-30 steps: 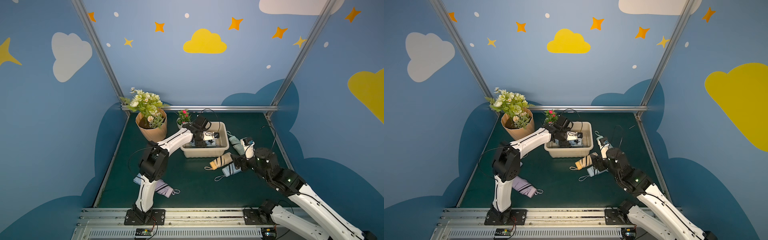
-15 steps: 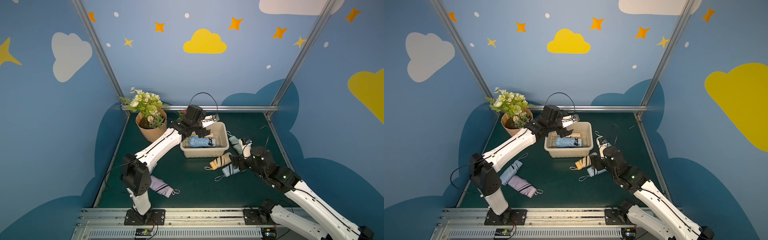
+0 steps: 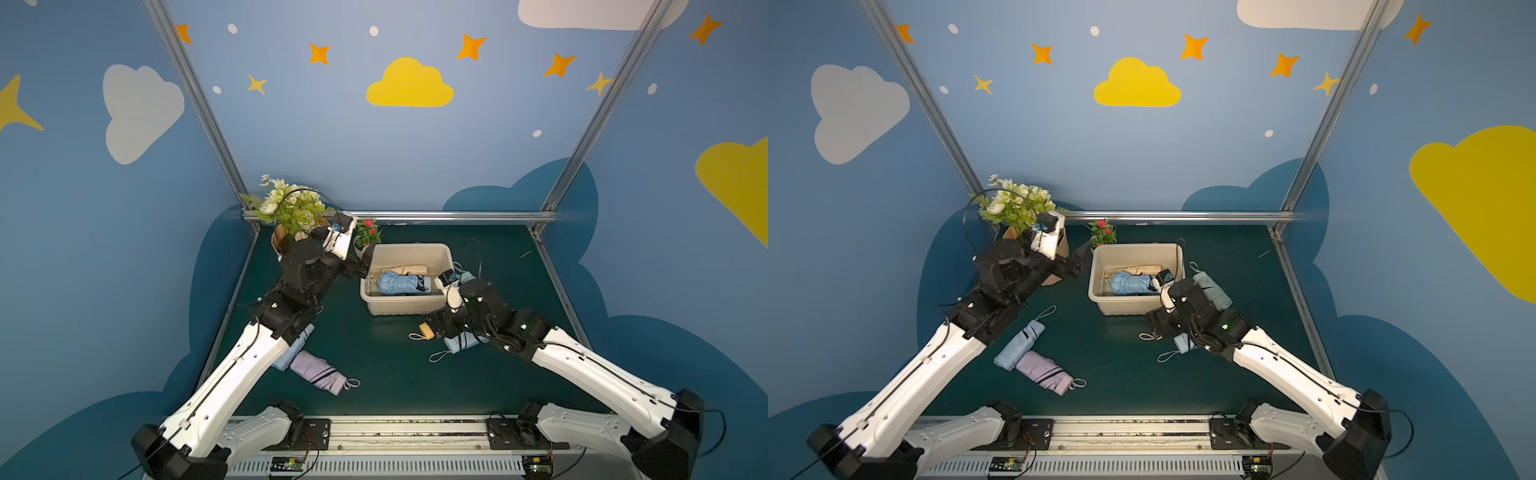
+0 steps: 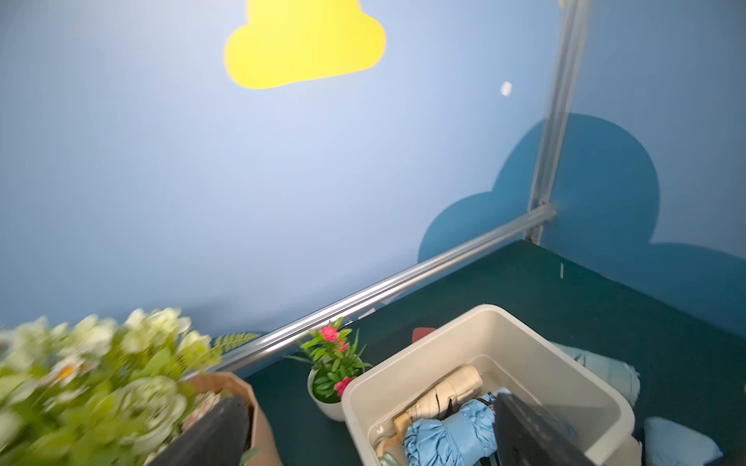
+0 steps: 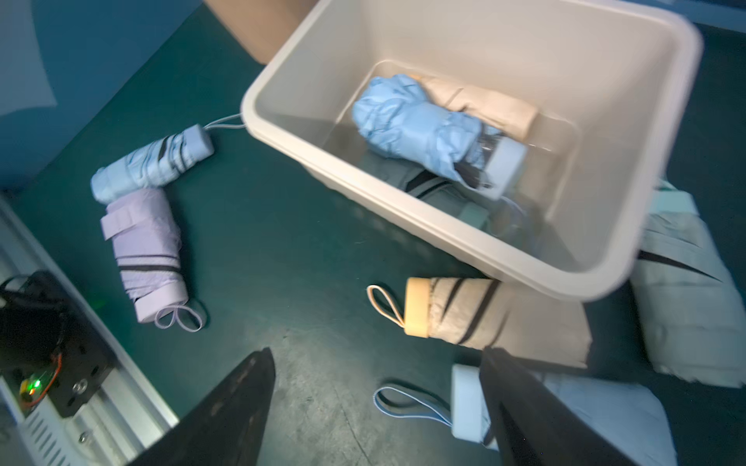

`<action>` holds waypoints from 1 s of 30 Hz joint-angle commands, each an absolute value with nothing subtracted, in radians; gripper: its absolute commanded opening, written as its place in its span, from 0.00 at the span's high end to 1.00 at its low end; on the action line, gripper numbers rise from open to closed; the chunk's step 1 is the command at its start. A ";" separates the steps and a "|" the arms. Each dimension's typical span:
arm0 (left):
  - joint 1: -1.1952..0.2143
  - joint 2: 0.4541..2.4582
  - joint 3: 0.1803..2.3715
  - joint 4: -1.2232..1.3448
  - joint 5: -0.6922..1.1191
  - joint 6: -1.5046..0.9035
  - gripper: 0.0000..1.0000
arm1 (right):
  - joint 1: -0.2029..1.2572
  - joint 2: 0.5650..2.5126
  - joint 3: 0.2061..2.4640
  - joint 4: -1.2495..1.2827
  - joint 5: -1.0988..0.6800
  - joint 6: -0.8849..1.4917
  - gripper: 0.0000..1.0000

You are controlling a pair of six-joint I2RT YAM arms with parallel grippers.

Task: Put the umbrella into the storage box
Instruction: Place the umbrella in the storage box, then pick up the umbrella from the center of the board.

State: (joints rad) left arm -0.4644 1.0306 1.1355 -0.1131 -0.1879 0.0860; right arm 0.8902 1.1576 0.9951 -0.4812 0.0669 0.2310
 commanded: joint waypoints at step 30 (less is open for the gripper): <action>-0.332 0.377 0.978 -0.207 -0.803 -0.081 0.00 | 1.362 2.222 1.826 -0.534 -0.195 -0.031 0.13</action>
